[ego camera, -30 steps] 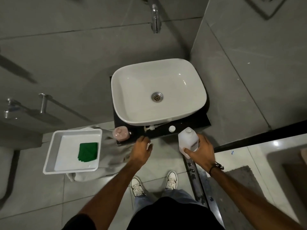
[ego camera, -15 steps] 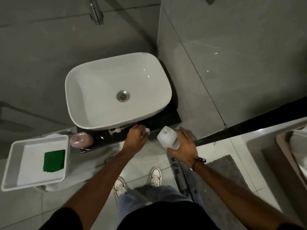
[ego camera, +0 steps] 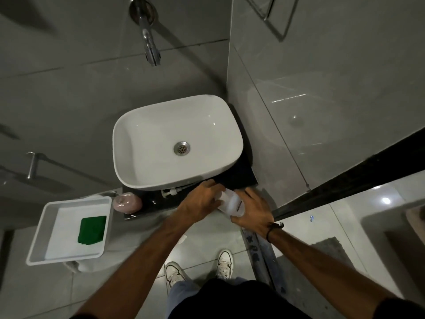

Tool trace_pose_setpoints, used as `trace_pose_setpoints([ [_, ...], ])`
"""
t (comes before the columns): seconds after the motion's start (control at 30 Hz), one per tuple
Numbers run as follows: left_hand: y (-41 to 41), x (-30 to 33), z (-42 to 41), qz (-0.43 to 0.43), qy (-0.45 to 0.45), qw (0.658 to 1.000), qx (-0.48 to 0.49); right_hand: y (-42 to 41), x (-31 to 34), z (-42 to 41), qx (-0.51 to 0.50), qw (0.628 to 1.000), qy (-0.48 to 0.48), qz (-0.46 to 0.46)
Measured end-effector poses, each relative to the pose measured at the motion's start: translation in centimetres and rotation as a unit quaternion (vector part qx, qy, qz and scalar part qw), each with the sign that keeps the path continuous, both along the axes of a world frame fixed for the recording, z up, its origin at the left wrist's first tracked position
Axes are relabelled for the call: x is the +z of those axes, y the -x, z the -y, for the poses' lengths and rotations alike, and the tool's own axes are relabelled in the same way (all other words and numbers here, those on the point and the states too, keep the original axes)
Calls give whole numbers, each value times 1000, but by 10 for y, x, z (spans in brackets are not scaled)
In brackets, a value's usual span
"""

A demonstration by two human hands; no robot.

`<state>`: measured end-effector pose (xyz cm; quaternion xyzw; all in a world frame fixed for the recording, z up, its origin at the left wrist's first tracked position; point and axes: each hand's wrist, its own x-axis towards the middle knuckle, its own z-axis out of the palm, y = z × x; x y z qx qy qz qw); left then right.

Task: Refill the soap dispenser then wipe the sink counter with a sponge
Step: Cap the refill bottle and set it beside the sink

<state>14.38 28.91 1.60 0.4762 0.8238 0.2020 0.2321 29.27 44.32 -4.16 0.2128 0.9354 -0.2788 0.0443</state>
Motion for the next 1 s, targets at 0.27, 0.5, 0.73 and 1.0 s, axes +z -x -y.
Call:
trace_pose_setpoints([
  [0.27, -2, 0, 11, -62, -15, 998, 16, 6, 2, 4, 14, 1000, 4, 4],
  [0.5, -6, 0, 12, -65, 29, 997, 43, 3, -3, 8, 10, 1000, 3, 12],
  [0.73, -14, 3, 11, -12, -1, 999, 40, 0, -5, 10, 11, 1000, -7, 27],
  [1.0, -18, -9, 6, -12, 30, 998, 50, 3, -8, 7, 33, 999, 22, 35],
])
